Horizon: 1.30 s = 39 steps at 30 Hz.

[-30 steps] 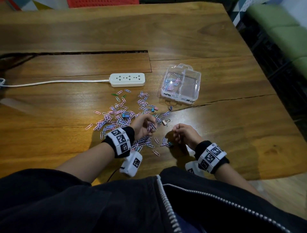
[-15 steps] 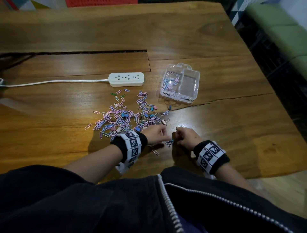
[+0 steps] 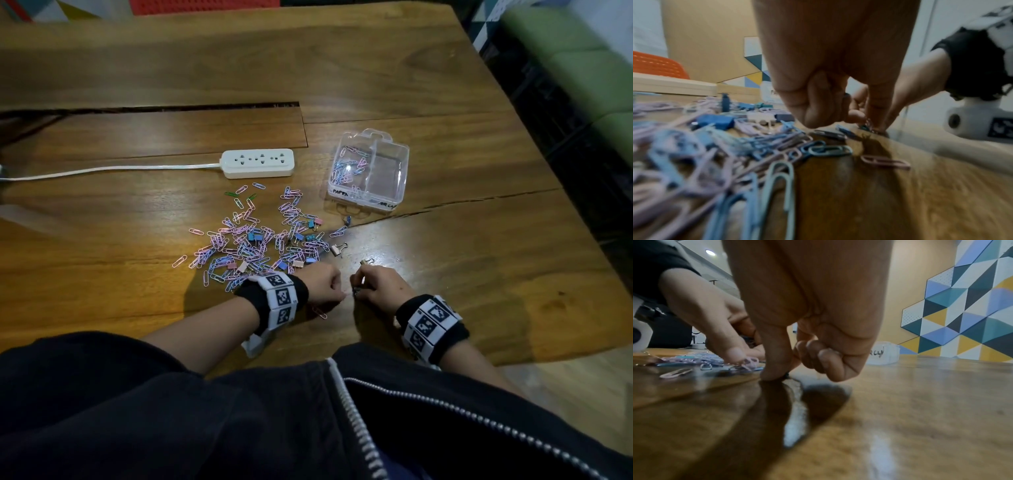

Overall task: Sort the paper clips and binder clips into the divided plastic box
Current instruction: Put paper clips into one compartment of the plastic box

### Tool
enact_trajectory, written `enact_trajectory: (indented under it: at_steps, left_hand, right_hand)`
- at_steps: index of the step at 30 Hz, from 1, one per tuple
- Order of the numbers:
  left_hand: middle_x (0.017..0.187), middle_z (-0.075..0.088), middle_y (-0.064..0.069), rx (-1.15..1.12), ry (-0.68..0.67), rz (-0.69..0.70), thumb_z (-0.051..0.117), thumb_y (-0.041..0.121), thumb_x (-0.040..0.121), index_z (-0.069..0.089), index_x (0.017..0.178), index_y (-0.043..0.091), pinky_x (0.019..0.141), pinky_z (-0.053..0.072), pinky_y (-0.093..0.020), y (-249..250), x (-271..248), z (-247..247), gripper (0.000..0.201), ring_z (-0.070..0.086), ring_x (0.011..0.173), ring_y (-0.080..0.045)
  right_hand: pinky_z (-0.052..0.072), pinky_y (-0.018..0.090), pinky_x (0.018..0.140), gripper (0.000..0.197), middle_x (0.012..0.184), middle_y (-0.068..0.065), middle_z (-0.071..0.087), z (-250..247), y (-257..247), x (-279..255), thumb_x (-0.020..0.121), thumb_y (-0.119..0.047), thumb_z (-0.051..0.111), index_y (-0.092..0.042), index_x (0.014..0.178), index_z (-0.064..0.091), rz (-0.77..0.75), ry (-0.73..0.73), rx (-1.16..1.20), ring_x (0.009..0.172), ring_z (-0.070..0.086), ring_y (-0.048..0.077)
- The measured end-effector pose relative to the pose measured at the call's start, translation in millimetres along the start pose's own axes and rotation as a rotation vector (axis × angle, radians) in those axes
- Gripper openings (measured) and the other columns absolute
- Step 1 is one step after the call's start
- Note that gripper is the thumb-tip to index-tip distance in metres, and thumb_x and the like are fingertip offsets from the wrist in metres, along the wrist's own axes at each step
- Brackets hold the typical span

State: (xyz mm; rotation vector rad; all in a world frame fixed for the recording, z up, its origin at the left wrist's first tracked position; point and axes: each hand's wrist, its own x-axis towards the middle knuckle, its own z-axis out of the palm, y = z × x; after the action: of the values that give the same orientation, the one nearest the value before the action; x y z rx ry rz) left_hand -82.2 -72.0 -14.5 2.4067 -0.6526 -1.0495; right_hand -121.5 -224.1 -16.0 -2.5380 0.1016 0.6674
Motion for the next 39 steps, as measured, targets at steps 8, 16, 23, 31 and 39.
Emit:
enact_trajectory:
  at_steps: [8,16,23,31,39]
  left_hand:
    - [0.044,0.049,-0.002,-0.993,0.075,-0.162,0.039,-0.004,0.078,0.043,0.055,0.008,0.029,0.026,-0.009,-26.5,-17.1,-24.7,0.026,0.039,0.027,-0.007]
    - [0.054,0.039,0.000,-0.985,0.112,-0.231,0.037,0.004,0.083,0.047,0.063,0.012,0.034,0.021,-0.009,-41.0,-23.6,-25.8,0.024,0.033,0.030,-0.005]
    - [0.068,0.049,0.003,-0.114,0.192,-0.099,0.071,0.031,0.076,0.042,0.062,0.021,0.059,0.037,-0.026,-39.6,-25.9,-19.9,0.034,0.045,0.065,-0.013]
    - [0.104,0.061,-0.006,0.282,0.114,0.037,0.061,0.033,0.084,0.059,0.098,0.012,0.075,0.043,-0.030,-33.7,-28.7,-9.5,0.025,0.057,0.098,-0.022]
    - [0.079,0.054,-0.003,0.146,0.058,0.113,0.052,0.022,0.090,0.050,0.073,0.017,0.064,0.041,-0.024,-49.5,-27.9,-10.7,0.018,0.051,0.068,-0.015]
  right_hand:
    - [0.040,0.024,0.082,0.023,0.098,0.001,0.048,4.5,-14.5,-12.3,0.081,-0.016,0.062,-0.010,0.103,0.056,-0.138,0.068,-0.004,0.090,0.043,0.012]
    - [0.036,0.027,0.080,0.041,0.113,0.004,0.054,35.5,-41.5,-12.8,0.081,-0.035,0.063,-0.015,0.115,0.052,-0.195,-0.016,-0.233,0.106,0.051,0.021]
    - [0.036,0.027,0.084,0.002,0.097,0.005,0.050,38.2,-44.8,-10.7,0.089,-0.013,0.053,-0.015,0.090,0.053,-0.159,-0.086,-0.013,0.094,0.048,0.020]
    - [0.031,0.014,0.039,0.022,0.068,-0.001,0.044,14.9,-31.5,-9.5,0.090,0.007,0.038,-0.012,0.088,0.049,0.169,0.053,0.830,0.051,0.037,0.009]
    - [0.037,0.026,0.065,0.022,0.092,0.013,0.058,29.0,-49.6,1.9,0.091,-0.014,0.042,-0.001,0.087,0.059,0.235,0.135,0.239,0.081,0.052,0.024]
